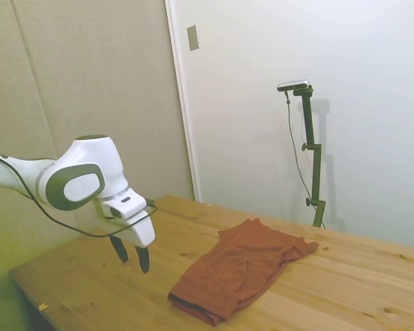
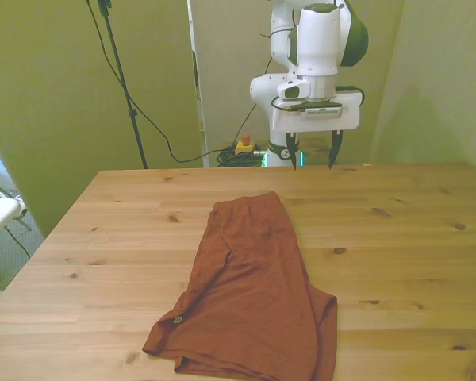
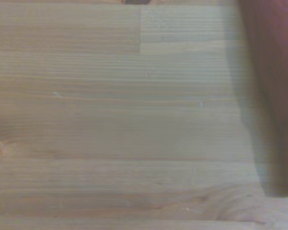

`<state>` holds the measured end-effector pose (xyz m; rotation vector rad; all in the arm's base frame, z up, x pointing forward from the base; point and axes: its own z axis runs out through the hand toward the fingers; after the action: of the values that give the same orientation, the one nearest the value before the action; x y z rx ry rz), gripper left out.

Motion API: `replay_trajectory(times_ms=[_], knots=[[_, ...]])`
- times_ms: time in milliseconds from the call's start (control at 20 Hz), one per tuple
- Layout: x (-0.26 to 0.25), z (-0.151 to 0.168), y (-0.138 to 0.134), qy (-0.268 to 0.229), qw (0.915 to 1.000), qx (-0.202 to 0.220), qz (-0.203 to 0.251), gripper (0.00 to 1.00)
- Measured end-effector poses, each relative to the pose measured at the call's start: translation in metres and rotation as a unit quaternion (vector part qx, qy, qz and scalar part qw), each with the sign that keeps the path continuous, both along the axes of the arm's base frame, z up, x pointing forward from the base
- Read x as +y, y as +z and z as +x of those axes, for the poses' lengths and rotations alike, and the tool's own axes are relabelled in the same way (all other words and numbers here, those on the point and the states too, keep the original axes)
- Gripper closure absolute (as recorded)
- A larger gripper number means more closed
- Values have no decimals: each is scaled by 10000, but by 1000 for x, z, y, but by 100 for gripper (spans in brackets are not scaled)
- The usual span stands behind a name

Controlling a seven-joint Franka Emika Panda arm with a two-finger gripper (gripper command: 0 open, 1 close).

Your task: Unfold the shorts

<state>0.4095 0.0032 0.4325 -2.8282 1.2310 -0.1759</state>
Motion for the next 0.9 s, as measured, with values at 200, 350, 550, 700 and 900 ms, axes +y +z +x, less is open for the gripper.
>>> replay_trajectory(times_ms=[200, 350, 550, 700, 900], knots=[[-16, 2, -3, -160, 9999, 28, 23, 0], [-80, 10, 7, -696, 9975, -62, 79, 0], [-191, 15, 16, -1346, 9905, -166, 219, 0], [-256, 19, 12, -1597, 9856, -87, 546, 0], [-296, 33, 0, -1571, 9843, 198, 775, 0]])
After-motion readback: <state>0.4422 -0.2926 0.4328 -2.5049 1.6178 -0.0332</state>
